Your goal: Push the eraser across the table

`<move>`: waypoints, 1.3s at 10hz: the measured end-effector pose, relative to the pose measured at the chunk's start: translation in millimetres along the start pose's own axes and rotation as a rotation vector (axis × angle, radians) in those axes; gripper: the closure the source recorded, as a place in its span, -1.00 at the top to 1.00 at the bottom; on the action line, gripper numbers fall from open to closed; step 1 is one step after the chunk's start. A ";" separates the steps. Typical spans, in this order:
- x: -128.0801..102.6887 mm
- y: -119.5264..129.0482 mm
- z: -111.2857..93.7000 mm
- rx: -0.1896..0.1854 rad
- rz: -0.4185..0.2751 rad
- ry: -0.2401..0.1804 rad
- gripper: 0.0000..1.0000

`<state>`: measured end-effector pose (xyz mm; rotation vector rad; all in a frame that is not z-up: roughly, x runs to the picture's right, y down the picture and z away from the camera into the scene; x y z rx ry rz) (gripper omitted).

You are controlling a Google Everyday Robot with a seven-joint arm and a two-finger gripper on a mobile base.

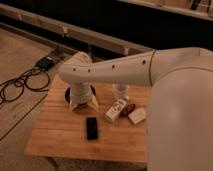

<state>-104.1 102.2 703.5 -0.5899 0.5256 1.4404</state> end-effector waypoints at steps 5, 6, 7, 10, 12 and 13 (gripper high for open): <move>0.0 -0.1 0.0 0.000 0.000 0.000 0.50; 0.0 0.0 0.0 0.000 0.000 0.000 0.50; 0.0 0.0 0.0 0.000 0.000 0.000 0.50; 0.0 0.1 -0.1 0.000 0.000 0.000 0.50; -0.1 0.2 0.1 0.000 0.000 0.001 0.50; -0.3 -1.0 5.0 0.000 -0.009 0.010 0.50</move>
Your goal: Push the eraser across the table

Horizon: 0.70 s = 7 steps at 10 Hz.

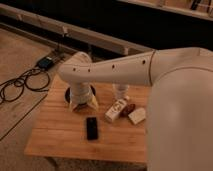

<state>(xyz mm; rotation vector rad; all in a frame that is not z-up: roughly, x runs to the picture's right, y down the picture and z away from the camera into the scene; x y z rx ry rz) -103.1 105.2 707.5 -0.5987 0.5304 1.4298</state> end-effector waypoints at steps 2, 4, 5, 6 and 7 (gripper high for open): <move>2.4 -2.2 8.8 -0.007 -0.017 0.012 0.50; 9.9 -0.2 18.7 -0.032 -0.024 0.016 0.50; 17.3 2.1 25.2 -0.047 -0.023 0.019 0.50; 27.4 7.1 33.4 -0.062 -0.022 0.024 0.50; 35.6 10.2 39.6 -0.068 -0.027 0.028 0.50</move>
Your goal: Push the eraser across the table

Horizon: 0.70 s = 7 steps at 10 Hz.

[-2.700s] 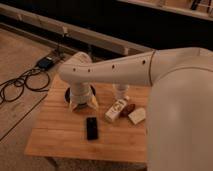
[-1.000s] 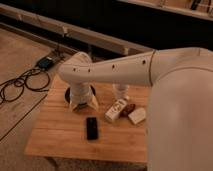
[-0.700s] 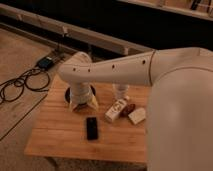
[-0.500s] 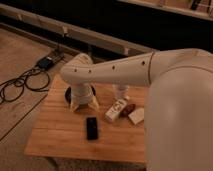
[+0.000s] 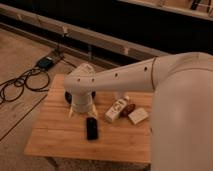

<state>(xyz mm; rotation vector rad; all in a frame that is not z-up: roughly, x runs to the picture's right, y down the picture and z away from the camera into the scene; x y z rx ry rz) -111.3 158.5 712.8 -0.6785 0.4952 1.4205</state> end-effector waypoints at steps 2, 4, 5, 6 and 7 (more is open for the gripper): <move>18.5 3.7 14.2 0.006 -0.042 0.008 0.50; 39.2 4.6 28.3 0.015 -0.104 0.035 0.50; 49.5 7.4 34.2 0.010 -0.120 0.049 0.50; 55.2 10.8 37.6 0.003 -0.117 0.055 0.50; 61.2 13.5 41.4 -0.001 -0.107 0.063 0.50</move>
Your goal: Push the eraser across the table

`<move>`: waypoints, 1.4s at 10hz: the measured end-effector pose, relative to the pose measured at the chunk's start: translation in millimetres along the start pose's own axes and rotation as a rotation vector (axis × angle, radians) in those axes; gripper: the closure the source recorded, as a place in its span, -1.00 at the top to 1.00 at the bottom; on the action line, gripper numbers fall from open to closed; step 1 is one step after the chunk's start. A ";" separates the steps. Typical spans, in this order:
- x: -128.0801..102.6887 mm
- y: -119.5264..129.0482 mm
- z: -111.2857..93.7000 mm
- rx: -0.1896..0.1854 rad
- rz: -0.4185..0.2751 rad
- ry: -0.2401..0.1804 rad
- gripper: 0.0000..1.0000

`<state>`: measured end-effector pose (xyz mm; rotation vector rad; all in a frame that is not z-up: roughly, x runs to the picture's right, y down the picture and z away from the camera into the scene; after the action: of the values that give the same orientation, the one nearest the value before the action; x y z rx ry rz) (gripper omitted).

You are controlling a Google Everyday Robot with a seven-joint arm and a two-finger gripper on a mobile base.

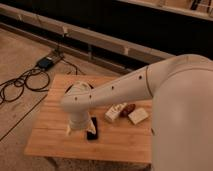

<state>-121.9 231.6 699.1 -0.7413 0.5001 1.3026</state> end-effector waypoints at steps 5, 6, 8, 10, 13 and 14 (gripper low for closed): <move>28.5 21.4 22.9 -0.059 -0.038 0.050 0.50; 35.2 25.3 32.1 -0.073 -0.058 0.068 0.50; 42.2 31.4 48.6 -0.088 -0.094 0.097 0.50; 39.6 36.3 60.1 -0.094 -0.120 0.107 0.50; 29.7 37.3 73.5 -0.098 -0.133 0.112 0.50; 26.7 36.4 76.0 -0.099 -0.131 0.111 0.50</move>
<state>-157.2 308.6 724.2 -0.9182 0.4705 1.1742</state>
